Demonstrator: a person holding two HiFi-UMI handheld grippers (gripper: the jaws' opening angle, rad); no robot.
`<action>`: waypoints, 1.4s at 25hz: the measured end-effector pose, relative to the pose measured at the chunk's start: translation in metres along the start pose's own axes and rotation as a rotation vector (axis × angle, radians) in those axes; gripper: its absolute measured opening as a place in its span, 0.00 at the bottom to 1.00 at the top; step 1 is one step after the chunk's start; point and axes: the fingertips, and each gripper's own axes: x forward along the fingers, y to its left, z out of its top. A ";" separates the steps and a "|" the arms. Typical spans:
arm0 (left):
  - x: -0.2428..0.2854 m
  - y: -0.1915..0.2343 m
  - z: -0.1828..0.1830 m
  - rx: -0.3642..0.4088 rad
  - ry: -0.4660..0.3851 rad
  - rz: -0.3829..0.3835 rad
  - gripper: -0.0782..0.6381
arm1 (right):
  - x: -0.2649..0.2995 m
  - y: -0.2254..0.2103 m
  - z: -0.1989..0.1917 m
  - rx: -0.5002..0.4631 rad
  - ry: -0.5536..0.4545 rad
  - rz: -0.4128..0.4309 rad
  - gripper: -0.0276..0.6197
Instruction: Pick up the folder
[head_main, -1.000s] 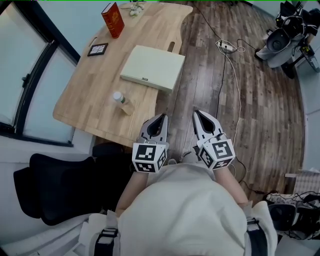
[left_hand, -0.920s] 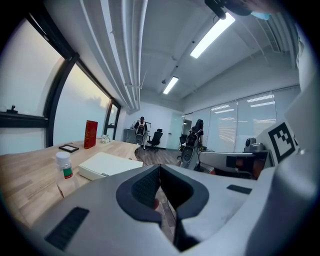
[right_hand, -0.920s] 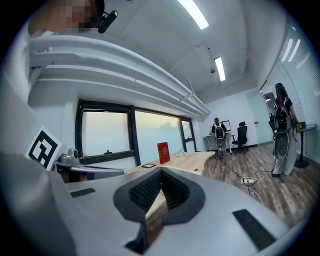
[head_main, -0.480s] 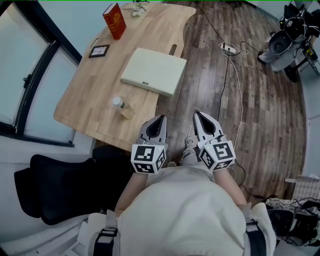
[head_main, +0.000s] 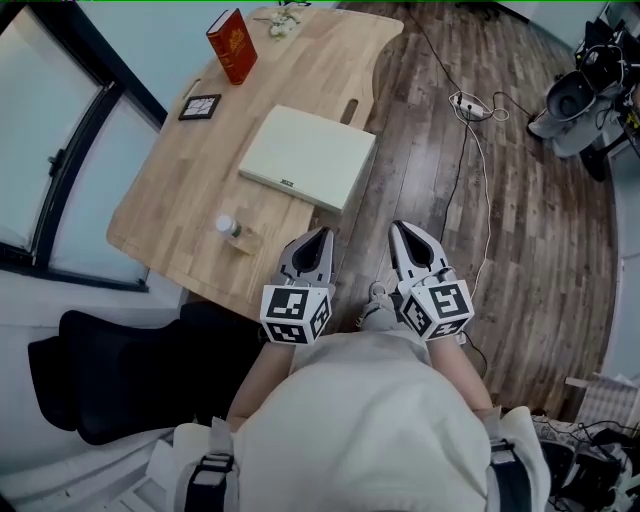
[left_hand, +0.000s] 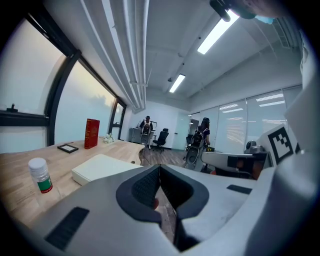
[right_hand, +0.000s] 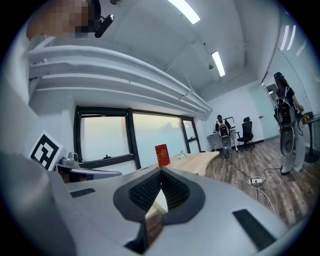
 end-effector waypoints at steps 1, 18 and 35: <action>0.005 0.001 0.001 -0.006 -0.001 0.006 0.14 | 0.004 -0.004 0.002 -0.001 0.001 0.008 0.07; 0.073 0.013 0.024 -0.127 -0.032 0.159 0.14 | 0.064 -0.067 0.020 0.038 0.080 0.164 0.07; 0.098 0.031 0.023 -0.175 -0.074 0.353 0.14 | 0.116 -0.099 0.014 0.037 0.145 0.334 0.07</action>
